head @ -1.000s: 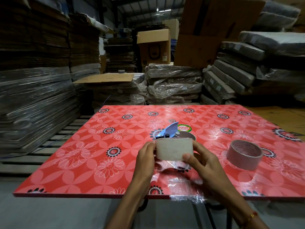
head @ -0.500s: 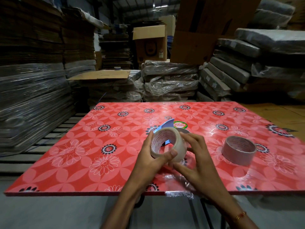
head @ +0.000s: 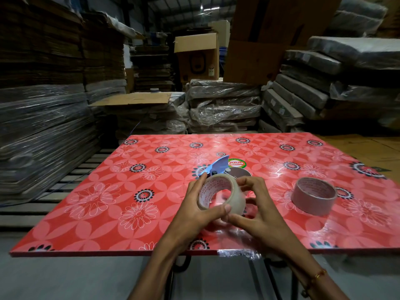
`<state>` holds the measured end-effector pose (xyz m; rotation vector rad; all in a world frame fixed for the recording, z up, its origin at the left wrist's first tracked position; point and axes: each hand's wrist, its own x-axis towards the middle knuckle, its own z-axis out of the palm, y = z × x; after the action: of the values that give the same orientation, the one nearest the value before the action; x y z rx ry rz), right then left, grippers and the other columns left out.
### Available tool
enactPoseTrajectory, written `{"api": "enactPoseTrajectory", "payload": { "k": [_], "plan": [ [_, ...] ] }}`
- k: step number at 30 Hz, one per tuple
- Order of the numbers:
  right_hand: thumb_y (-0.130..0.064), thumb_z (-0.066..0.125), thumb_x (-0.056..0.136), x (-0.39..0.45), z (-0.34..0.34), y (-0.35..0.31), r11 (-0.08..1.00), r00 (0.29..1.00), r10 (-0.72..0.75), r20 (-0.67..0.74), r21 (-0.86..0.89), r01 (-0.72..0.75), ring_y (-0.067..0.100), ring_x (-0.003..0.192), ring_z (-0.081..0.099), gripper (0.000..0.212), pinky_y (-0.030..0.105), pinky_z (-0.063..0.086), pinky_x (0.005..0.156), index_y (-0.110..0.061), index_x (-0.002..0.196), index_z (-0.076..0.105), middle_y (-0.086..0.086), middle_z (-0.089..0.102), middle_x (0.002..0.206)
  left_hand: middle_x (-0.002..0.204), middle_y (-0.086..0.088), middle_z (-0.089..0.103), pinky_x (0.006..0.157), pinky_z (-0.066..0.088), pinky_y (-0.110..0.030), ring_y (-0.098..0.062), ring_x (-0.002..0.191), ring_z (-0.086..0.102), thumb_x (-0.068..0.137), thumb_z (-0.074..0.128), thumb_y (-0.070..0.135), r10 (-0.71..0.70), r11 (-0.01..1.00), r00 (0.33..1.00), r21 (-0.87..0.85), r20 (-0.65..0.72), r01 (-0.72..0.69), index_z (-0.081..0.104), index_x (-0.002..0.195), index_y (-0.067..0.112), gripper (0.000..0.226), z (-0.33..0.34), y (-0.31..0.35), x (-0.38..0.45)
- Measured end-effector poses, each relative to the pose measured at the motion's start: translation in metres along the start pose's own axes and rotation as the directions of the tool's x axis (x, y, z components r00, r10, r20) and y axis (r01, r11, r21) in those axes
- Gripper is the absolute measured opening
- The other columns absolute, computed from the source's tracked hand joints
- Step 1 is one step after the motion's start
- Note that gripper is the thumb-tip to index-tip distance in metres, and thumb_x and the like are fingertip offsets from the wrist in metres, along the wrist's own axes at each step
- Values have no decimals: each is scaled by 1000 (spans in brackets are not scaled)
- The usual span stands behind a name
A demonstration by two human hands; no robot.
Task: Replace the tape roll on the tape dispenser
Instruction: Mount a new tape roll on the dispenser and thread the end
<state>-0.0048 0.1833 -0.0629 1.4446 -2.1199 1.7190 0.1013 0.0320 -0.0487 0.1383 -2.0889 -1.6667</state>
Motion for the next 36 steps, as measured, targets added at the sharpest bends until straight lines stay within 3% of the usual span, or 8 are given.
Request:
{"api": "enactPoseTrajectory", "payload": {
  "k": [3, 7, 9, 15, 18, 24, 30, 36],
  "plan": [
    [-41, 79, 62, -1, 1, 0, 1000, 999, -14, -35, -27, 13, 14, 111, 55, 62, 35, 52, 89, -25, 116, 52, -9, 49, 116, 143, 18, 41, 109, 44, -24, 11, 126, 47, 67, 82, 35, -4, 1000, 999, 31, 35, 3, 31, 148, 41, 95, -1, -1, 0],
    [-42, 78, 67, -3, 4, 2, 989, 991, -96, -87, -122, 85, 16, 100, 55, 53, 26, 48, 81, -19, 108, 53, -6, 52, 106, 126, 47, 36, 115, 36, -34, 3, 133, 37, 55, 82, 62, 55, 973, 997, 227, -59, -41, 26, 147, 50, 109, 5, -4, 0],
    [-35, 76, 70, -5, 7, 1, 975, 983, -157, -91, -171, 140, 16, 95, 54, 44, 24, 46, 79, -20, 105, 54, -8, 52, 102, 124, 51, 35, 116, 35, -37, 0, 134, 35, 55, 81, 62, 86, 962, 992, 268, -96, -57, 25, 149, 49, 110, 5, -6, 0],
    [-21, 82, 68, -2, 2, 1, 998, 998, -57, 5, -39, 57, 14, 110, 57, 57, 34, 51, 90, -29, 116, 52, -5, 53, 115, 146, 24, 40, 118, 33, -45, -10, 142, 36, 61, 85, 44, 71, 984, 993, 172, -95, -53, 24, 147, 54, 107, 0, -11, -1],
    [-28, 81, 65, 0, -1, -1, 1000, 997, 1, 75, 26, -3, 13, 113, 56, 61, 35, 52, 93, -42, 115, 49, -12, 49, 120, 147, 16, 43, 118, 35, -42, -6, 139, 41, 62, 86, 38, 34, 988, 999, 154, -31, -29, 23, 150, 49, 109, -5, -9, -1],
    [-43, 86, 61, -1, 2, -2, 1000, 1000, -16, 4, -23, 16, 14, 106, 57, 65, 38, 51, 89, -27, 113, 52, -6, 52, 115, 151, 13, 42, 116, 39, -38, 1, 134, 47, 68, 84, 21, -29, 995, 988, 102, 149, 13, 20, 155, 37, 109, -18, 0, -1],
    [-51, 82, 65, -2, 4, -3, 988, 992, -111, -54, -114, 105, 19, 99, 56, 60, 29, 50, 81, -21, 107, 52, -3, 52, 106, 136, 36, 32, 114, 33, -34, 2, 135, 29, 57, 72, 71, 24, 935, 997, 351, 73, -48, 14, 147, 57, 108, -9, 3, -2],
    [-35, 85, 65, -3, 2, -4, 999, 1000, -17, 11, -27, 18, 18, 105, 59, 60, 37, 52, 88, -24, 114, 54, -3, 54, 114, 124, 44, 31, 111, 34, -29, -1, 129, 34, 58, 70, 68, 57, 918, 998, 393, 10, -56, 14, 143, 62, 101, -7, -1, 0]
  ]
}}
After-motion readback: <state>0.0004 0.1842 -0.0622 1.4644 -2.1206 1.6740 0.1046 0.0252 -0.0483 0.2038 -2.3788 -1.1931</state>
